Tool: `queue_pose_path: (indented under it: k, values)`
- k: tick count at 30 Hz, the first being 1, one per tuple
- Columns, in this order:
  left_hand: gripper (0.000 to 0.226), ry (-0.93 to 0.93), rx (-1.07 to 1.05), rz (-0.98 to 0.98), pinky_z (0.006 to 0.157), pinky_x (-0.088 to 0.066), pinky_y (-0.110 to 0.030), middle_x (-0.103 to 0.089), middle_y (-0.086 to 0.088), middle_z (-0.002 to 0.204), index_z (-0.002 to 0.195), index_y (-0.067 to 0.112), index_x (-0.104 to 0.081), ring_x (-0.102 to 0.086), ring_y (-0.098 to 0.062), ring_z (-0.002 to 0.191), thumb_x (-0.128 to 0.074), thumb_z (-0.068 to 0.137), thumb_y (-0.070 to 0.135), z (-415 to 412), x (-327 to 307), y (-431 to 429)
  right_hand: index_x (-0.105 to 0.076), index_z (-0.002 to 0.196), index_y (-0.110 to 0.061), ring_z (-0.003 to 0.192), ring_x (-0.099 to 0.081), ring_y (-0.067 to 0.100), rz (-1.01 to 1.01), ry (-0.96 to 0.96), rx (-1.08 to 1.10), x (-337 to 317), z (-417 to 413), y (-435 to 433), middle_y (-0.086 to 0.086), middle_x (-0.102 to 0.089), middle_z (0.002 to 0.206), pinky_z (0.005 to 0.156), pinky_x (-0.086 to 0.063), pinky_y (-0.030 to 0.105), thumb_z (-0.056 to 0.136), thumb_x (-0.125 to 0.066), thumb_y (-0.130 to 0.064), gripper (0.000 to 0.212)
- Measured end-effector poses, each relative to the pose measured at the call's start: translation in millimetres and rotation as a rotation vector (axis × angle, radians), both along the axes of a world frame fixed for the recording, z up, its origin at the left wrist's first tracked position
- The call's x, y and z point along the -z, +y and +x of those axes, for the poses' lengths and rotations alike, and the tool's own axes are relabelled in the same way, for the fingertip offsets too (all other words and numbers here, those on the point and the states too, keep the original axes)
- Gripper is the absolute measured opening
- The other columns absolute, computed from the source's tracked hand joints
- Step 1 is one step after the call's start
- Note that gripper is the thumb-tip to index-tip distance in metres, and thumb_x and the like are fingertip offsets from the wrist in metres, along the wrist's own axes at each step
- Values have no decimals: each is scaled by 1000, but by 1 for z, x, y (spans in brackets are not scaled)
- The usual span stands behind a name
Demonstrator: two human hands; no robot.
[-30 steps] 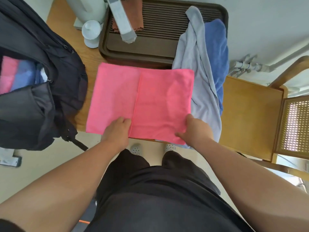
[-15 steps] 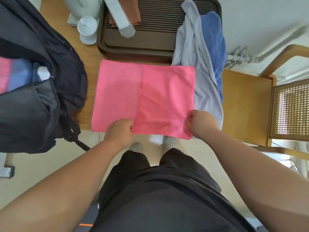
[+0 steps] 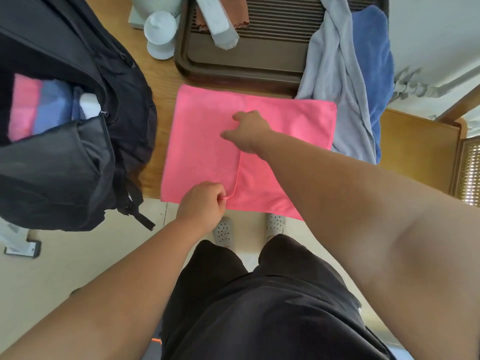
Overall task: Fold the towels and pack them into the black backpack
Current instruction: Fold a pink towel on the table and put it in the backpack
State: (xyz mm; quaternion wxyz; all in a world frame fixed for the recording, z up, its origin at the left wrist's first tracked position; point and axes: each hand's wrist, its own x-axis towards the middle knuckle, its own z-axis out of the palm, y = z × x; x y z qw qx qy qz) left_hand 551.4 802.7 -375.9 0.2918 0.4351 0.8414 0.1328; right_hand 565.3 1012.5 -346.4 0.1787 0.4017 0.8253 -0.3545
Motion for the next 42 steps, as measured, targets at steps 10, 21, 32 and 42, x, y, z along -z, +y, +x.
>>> queue_pose_path:
  k: [10, 21, 32, 42]
  values:
    - [8, -41, 51, -17, 71, -52, -39, -57, 2, 87, 88, 15, -69, -54, -18, 82, -64, 94, 18, -6, 5, -3, -53, 139, -16, 130, -38, 36, 114, -8, -27, 20, -12, 11, 9, -38, 147, 105, -39, 42, 91, -59, -36, 52]
    - [29, -201, -16, -54, 54, -32, -31, -46, 6, 58, 60, 20, -43, -38, -13, 56, -64, 77, 11, -23, -50, 4, -64, 131, -8, 105, -59, 17, -2, 472, 252, -16, 11, 19, 5, -57, 131, 100, -45, 28, 93, -62, -15, 39]
    - [26, -334, 214, -17, 54, -29, -31, -44, 7, 58, 62, 20, -43, -37, -12, 57, -63, 77, 13, 48, -74, 79, -72, 84, 1, 81, -64, 27, 79, 556, 646, -33, 97, 66, 19, -69, 88, 81, -54, 49, 86, -56, -16, 23]
    - [16, -240, 264, -199, 72, -46, -36, -56, 2, 88, 80, 20, -52, -52, -22, 81, -57, 95, 19, 89, -14, 100, -59, 135, -7, 119, -57, 23, -162, 274, 393, -14, 132, 91, 10, -61, 131, 98, -44, 30, 94, -61, -15, 42]
